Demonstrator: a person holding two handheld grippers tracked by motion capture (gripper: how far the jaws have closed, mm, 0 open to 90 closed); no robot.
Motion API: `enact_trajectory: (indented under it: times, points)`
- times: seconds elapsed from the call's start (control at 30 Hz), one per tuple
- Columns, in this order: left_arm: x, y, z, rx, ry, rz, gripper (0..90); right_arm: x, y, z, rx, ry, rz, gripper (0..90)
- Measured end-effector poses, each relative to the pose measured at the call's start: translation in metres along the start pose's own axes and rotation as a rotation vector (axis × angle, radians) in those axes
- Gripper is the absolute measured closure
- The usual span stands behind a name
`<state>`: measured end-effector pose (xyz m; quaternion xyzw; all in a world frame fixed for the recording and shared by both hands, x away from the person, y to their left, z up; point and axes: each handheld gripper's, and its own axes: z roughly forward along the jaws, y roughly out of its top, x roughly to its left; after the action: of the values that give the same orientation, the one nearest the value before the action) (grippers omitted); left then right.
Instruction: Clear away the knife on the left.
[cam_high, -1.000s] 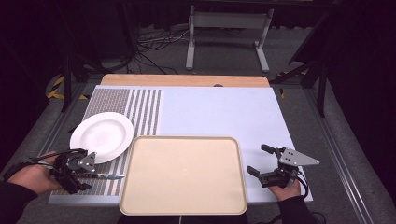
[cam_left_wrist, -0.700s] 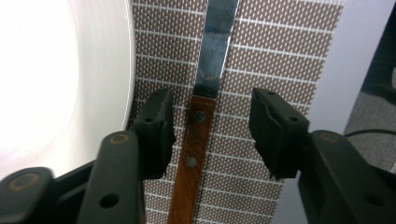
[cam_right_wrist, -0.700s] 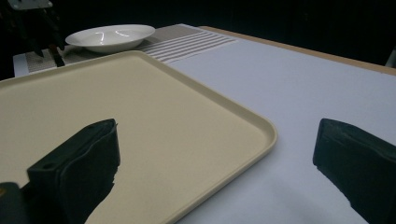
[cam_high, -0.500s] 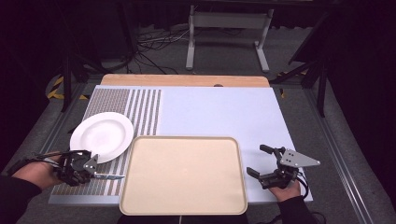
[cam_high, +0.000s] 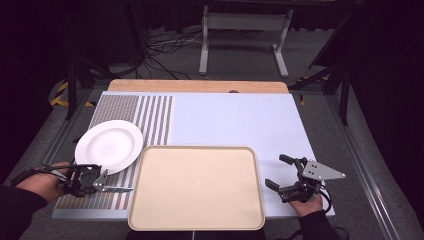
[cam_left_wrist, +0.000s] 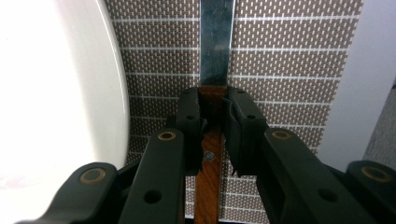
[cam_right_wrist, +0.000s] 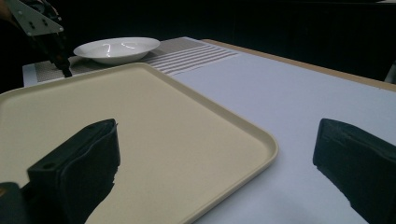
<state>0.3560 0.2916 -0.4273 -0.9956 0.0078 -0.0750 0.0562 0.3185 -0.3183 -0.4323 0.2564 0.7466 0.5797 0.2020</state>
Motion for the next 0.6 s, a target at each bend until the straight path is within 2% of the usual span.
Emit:
enact_trajectory:
  times: [0.07,0.13,0.37,0.4,0.43,0.5,0.57,0.6]
  points:
    - [0.0001,-0.0011,-0.0007,0.002,-0.019,-0.015,77.2,-0.0003,-0.0002,-0.0002,0.003,-0.001,-0.003,1.3]
    - [0.0007,-0.0022,0.0003,-0.013,-0.011,-0.011,77.1,-0.0008,-0.0005,0.0004,0.001,0.0,-0.003,1.3]
    - [-0.0007,-0.0028,0.0006,-0.018,-0.01,-0.025,77.1,-0.0001,-0.0003,0.0007,0.002,0.0,-0.001,1.3]
    - [0.0006,-0.0019,-0.0002,-0.006,-0.015,-0.01,77.1,0.0001,-0.0004,0.0007,0.004,0.0,0.002,1.3]
    - [-0.0004,-0.0009,-0.0011,0.008,0.001,-0.009,77.3,0.0001,-0.0004,0.0009,0.006,0.001,0.003,1.3]
    - [-0.0014,0.0006,-0.0013,0.015,-0.01,-0.017,77.6,-0.0003,-0.0005,0.0012,0.005,0.003,0.001,1.3]
    - [-0.0013,0.001,-0.001,0.015,0.005,-0.013,77.7,-0.0007,-0.0008,0.0011,0.007,0.002,0.001,1.3]
    - [-0.0006,0.0007,-0.0013,0.019,-0.006,-0.011,77.7,-0.0007,-0.0009,0.0012,0.007,0.002,0.0,1.3]
